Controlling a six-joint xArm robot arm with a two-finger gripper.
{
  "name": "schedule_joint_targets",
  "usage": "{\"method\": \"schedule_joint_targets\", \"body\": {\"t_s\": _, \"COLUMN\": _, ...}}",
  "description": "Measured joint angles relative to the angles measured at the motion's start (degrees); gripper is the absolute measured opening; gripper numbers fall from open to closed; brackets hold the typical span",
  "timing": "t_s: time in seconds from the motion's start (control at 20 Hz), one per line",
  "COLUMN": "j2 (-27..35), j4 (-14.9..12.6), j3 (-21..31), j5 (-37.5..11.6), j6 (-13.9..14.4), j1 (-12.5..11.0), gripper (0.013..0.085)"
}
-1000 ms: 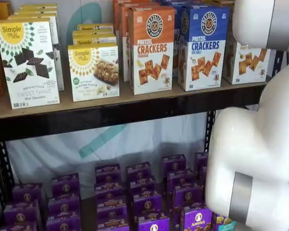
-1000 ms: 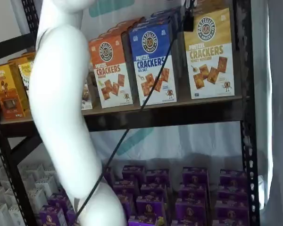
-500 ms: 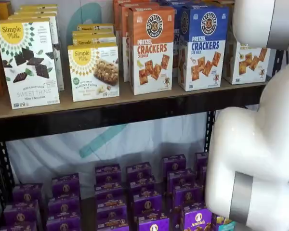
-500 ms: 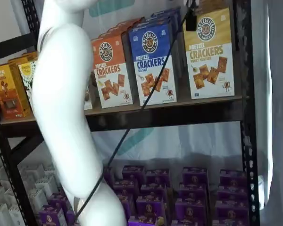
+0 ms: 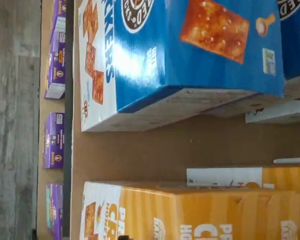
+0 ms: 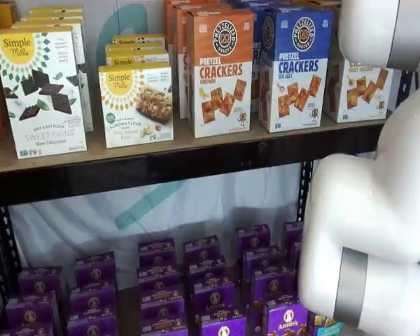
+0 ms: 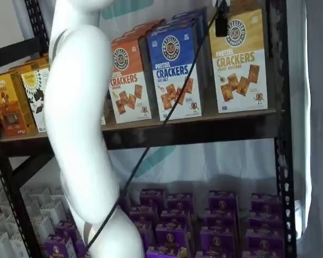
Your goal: Retrieve the yellow and white box located on the top shelf, the sixth one from the left
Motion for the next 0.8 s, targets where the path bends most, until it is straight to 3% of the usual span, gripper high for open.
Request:
{"method": "schedule_joint_targets", "body": {"t_s": 0.35, "j2": 1.3, "j4": -1.1, "j3": -1.7, "j5": 0.1, "j6": 0.4, "j1": 0.7, "gripper": 0.085}}
{"method": "schedule_joint_targets", "body": {"t_s": 0.8, "j2": 1.5, "j4": -4.9, "j3": -1.9, "j5": -0.1, "j6": 1.0, "j1": 2.7, "gripper": 0.085}}
